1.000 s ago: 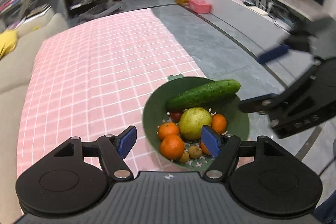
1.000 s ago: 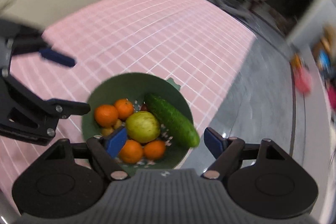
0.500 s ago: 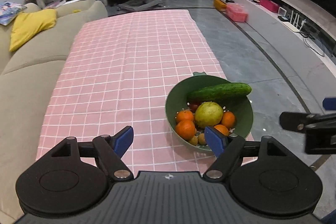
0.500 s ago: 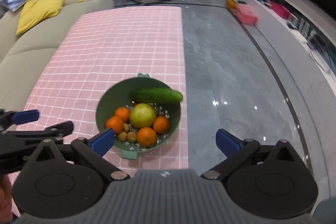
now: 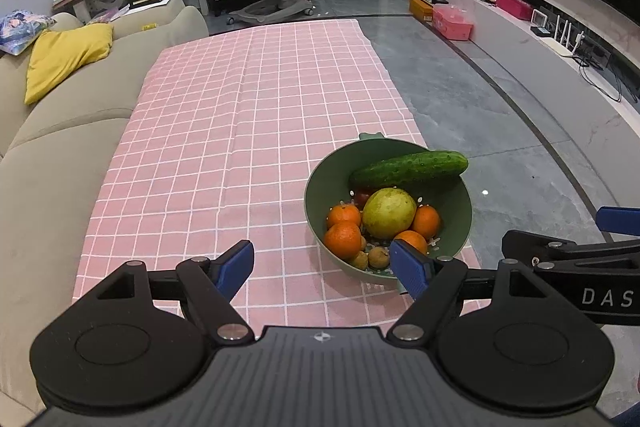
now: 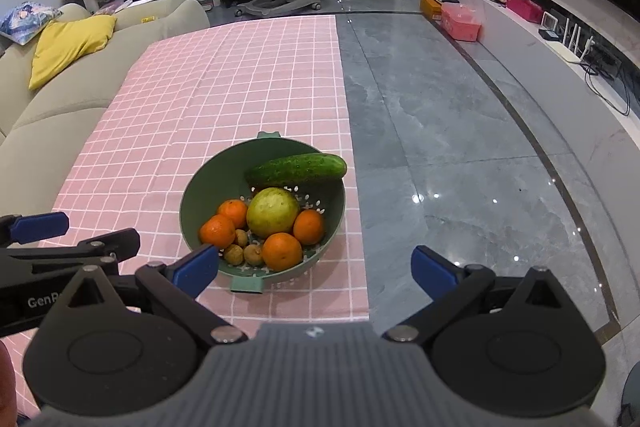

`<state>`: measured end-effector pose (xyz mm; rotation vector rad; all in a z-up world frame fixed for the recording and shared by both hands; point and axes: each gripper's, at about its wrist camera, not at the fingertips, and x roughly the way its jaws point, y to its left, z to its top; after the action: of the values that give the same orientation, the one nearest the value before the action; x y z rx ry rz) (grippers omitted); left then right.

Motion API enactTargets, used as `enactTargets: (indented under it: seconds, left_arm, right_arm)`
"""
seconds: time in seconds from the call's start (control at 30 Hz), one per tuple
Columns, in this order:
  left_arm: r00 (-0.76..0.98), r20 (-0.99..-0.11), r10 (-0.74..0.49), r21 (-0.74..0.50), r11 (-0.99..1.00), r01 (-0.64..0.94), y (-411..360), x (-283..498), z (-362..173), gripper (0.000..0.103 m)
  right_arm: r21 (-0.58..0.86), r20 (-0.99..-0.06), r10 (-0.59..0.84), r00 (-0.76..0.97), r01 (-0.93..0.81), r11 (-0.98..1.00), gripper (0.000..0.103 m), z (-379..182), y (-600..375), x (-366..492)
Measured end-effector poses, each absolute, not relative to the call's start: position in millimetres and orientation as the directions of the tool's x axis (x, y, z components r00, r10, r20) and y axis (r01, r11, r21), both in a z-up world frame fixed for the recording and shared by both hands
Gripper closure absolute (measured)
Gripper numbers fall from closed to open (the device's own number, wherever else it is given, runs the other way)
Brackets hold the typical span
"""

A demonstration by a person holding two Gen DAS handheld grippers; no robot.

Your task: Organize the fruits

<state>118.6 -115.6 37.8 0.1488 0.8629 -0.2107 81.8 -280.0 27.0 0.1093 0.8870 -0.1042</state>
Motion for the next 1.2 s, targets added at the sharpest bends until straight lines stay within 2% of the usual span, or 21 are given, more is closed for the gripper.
enactTargets:
  seconds: [1.2]
  left_arm:
    - [0.638,-0.763,-0.101,0.073,0.968,0.242,-120.4,110.2,42.3,0.013]
  right_arm:
    - [0.059,-0.78,-0.042,0.624,0.141,0.988,0.005,26.5,-285.3,73.5]
